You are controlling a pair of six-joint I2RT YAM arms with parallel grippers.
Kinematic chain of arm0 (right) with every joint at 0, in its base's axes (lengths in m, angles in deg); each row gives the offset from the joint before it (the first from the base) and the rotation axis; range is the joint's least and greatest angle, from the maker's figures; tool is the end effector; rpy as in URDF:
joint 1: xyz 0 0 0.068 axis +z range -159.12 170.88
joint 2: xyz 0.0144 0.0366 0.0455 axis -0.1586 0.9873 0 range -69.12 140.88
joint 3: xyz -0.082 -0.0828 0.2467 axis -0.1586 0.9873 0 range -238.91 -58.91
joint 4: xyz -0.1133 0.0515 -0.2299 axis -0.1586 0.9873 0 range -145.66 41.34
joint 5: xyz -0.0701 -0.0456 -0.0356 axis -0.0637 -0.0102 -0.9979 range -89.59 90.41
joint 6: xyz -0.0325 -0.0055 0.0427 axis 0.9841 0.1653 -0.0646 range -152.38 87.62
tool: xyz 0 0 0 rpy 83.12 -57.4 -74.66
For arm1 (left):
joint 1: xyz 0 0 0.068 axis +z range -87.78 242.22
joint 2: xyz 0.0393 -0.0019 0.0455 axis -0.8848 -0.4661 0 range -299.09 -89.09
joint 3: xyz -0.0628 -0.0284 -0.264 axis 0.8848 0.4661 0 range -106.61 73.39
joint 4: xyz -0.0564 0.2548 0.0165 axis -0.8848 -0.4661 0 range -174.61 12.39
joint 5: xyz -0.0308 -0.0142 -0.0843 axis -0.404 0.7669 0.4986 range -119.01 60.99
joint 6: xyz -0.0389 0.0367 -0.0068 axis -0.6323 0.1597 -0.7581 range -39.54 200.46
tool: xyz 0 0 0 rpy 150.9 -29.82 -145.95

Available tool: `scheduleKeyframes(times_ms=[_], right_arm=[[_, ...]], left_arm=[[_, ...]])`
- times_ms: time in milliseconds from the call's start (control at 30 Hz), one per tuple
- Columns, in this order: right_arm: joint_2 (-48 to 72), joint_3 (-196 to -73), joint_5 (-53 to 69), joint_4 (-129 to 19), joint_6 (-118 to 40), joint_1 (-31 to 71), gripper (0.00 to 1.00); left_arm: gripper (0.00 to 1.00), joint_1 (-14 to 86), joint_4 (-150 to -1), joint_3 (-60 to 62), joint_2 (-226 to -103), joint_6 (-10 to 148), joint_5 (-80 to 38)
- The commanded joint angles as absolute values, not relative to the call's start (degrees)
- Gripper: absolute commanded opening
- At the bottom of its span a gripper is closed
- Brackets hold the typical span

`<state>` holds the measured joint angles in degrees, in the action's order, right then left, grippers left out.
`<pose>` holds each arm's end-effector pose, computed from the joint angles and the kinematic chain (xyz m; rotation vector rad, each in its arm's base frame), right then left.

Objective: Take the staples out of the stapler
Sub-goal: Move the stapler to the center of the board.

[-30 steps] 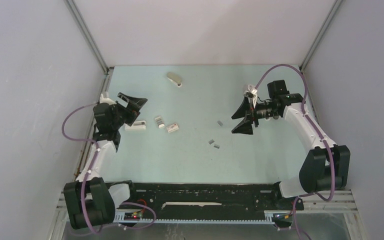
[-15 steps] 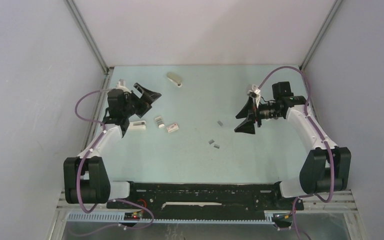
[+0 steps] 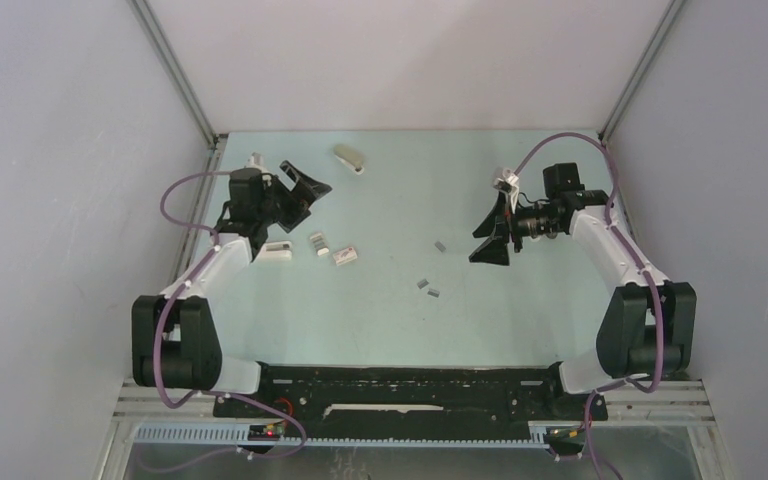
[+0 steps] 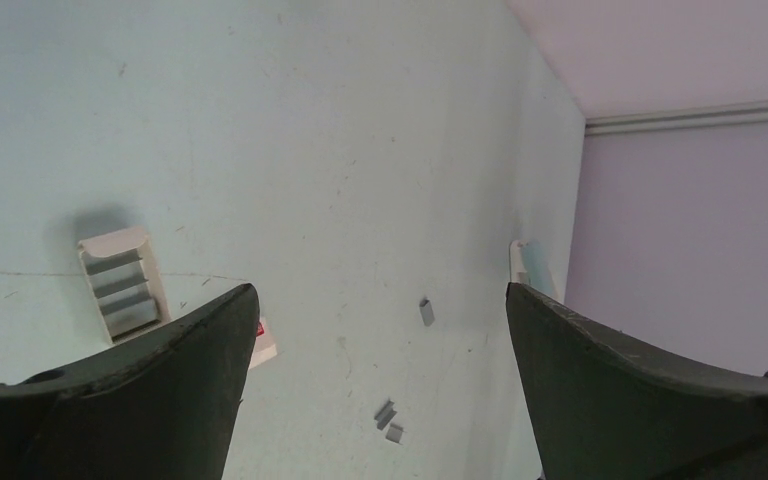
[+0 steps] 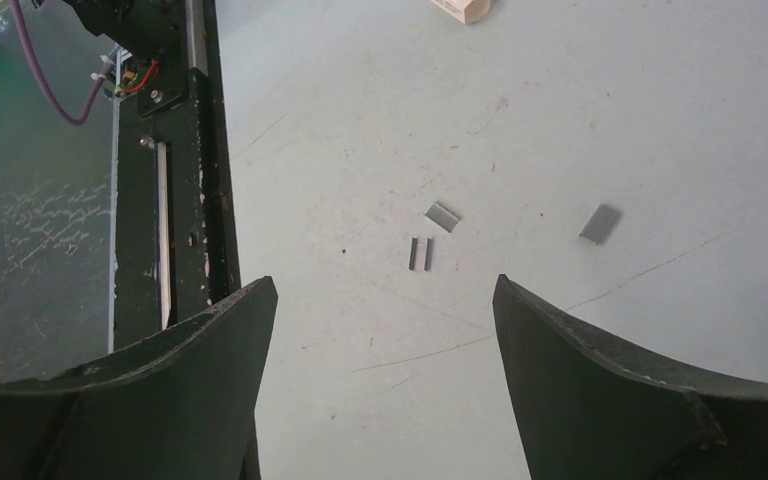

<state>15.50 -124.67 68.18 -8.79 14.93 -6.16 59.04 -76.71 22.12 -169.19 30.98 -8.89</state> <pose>0.2803 0.0476 0.2741 -1.1583 1.7596 1.1276 0.3119 -0.0296 0.2578 -0.6328 2.0629 -0.9139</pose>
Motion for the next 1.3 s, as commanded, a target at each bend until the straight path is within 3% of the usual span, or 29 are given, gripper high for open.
scheduleKeyframes(times_ms=[0, 300, 700, 967, 1067, 1167, 1267], right_arm=[[16.0, -126.9, 68.5, -9.4, 14.0, -6.9, 0.89], [15.4, -126.9, 64.3, -6.1, 17.4, -8.2, 0.88], [18.9, -129.6, 66.4, -5.2, 17.6, -10.2, 0.87], [21.7, -132.1, 67.7, -10.0, 9.5, -11.1, 0.86], [23.9, -134.7, 68.3, -7.6, 9.6, -10.9, 0.99], [23.8, -135.1, 68.3, -7.2, 9.5, -11.1, 1.00], [23.9, -135.1, 68.9, -7.2, 9.0, -11.5, 1.00]], left_arm=[[0.98, 58.7, -81.6, 17.2, -166.2, 32.6, -13.5], [0.98, 57.7, -81.0, 13.9, -170.8, 36.5, -12.1], [0.94, 52.5, -83.2, 2.1, -183.6, 30.4, -21.2], [0.92, 52.4, -99.2, -24.7, -200.8, 23.6, -28.7], [0.92, 52.4, -111.6, -41.5, -211.2, 20.6, -29.6], [0.90, 52.2, -118.7, -55.1, -221.3, 17.0, -25.6], [0.83, 52.2, -117.8, -59.0, -225.9, 13.1, -24.2]])
